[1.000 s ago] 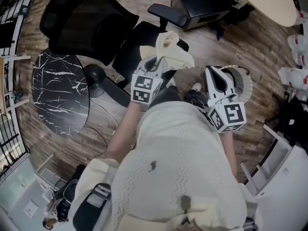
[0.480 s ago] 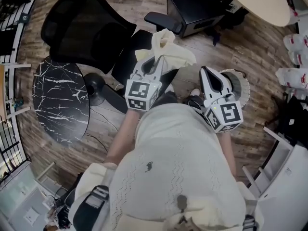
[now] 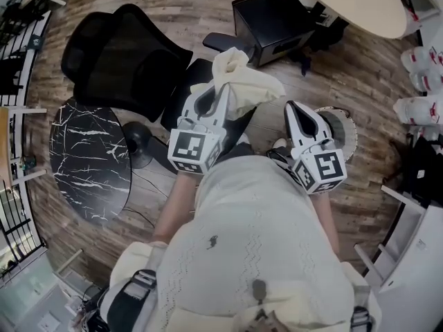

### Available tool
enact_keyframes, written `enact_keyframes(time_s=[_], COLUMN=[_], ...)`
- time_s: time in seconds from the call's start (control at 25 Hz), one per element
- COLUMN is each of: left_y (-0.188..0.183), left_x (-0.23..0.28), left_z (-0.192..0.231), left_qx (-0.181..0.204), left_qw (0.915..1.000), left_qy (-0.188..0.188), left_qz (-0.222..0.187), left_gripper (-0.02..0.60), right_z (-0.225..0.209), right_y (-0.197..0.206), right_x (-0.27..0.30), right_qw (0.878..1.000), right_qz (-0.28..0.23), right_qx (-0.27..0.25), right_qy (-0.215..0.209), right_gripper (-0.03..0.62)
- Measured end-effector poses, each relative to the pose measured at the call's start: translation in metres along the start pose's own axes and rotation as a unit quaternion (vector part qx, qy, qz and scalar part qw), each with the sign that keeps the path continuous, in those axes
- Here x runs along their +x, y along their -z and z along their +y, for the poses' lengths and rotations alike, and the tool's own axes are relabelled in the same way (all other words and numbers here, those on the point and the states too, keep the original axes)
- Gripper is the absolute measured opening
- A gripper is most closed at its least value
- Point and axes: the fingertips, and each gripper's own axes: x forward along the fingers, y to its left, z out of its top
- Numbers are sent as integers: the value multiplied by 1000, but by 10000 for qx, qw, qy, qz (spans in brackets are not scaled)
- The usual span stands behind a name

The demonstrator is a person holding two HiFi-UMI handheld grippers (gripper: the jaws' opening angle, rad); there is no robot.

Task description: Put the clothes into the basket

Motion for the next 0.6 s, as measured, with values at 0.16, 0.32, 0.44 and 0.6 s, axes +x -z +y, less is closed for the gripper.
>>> enact_keyframes(time_s=[0.16,0.32,0.44,0.6], left_y=[-14,-21,-27,-32], left_x=[-2,0,4,8], left_z=[-9,-17,-22,-26], left_qx=[106,189,200,218], left_qw=[9998,9994,9994,9991], left_qy=[119,204,221,295], left_qz=[-154,-190,-170,-188], left_gripper=[43,43,43,43], right_z=[-8,-22,-35,-47], right_y=[-9,-22,-34,-53], right_x=[-8,-19,-29,-42], right_qw=[9998,9987,9973,9938], right_qz=[-134,-293,-444,-780], right_qx=[51,85,209,544], right_qy=[172,401,540,573], right_gripper=[8,8,9,9])
